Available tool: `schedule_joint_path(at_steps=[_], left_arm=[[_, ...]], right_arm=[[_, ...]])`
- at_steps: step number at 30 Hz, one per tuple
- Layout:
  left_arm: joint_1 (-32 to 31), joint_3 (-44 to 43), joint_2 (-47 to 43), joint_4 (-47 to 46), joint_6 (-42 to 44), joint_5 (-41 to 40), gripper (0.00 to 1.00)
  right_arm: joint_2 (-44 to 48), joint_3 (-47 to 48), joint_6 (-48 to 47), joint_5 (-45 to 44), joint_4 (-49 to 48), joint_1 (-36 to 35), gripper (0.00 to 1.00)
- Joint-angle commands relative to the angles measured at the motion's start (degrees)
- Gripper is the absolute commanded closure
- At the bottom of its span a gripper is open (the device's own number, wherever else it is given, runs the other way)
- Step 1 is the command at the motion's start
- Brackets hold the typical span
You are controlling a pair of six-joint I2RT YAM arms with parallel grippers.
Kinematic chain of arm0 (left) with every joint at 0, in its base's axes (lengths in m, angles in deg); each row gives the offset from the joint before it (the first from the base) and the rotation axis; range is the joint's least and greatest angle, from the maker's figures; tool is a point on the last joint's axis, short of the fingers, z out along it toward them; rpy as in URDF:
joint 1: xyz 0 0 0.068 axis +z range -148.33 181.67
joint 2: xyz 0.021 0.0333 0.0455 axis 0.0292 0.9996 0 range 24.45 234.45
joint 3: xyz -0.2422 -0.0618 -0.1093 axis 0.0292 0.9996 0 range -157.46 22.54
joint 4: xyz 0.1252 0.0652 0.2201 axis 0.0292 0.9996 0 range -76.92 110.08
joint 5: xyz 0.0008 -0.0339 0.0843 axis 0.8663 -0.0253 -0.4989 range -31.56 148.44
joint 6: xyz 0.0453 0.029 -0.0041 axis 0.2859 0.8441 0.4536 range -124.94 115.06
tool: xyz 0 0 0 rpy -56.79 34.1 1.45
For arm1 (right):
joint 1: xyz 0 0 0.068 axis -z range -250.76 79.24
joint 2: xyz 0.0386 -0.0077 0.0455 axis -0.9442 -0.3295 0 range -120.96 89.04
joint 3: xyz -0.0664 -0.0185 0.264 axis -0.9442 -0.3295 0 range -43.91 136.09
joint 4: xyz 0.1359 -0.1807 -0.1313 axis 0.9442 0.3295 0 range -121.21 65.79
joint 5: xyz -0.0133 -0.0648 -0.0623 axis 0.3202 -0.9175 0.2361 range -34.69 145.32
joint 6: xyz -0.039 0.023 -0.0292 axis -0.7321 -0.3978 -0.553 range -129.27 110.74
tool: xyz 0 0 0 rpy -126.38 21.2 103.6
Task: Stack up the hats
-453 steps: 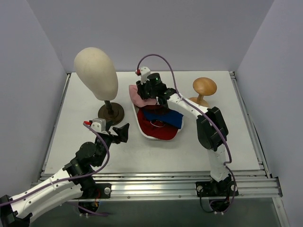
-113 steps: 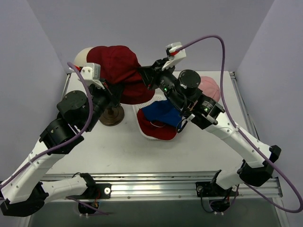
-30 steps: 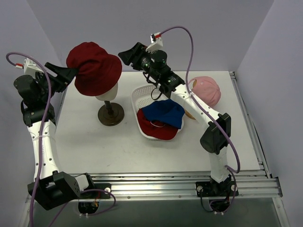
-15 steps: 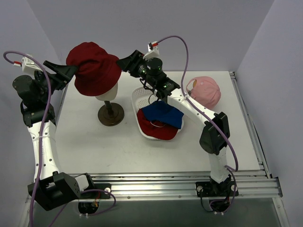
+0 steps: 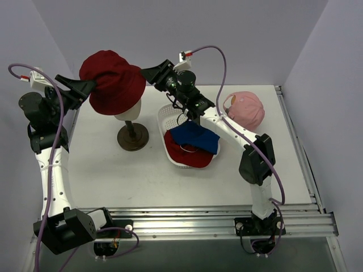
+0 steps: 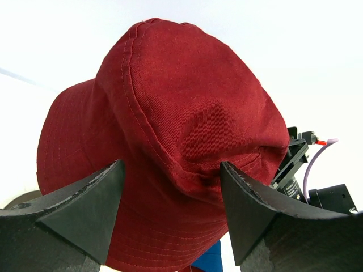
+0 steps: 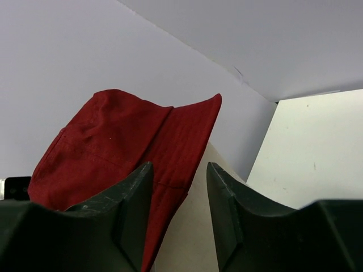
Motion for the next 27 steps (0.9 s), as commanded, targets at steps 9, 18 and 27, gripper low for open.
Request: schedule_joint_path(at_steps=[9, 18, 27], left_arm=[[-0.17, -0.26, -1.34, -2.06, 1.06, 0.25, 0.23], [-0.26, -1.22, -0.91, -0.04, 1.94, 0.33, 0.23], [-1.4, -1.22, -0.47, -0.3, 2.38, -0.28, 0.23]], right_arm=[[1.45, -0.8, 2.11, 0.77, -5.42, -0.51, 0.68], [1.71, -1.07, 2.46, 1.11, -5.94, -0.51, 0.72], [1.71, -0.98, 2.72, 1.82, -5.42, -0.69, 0.74]])
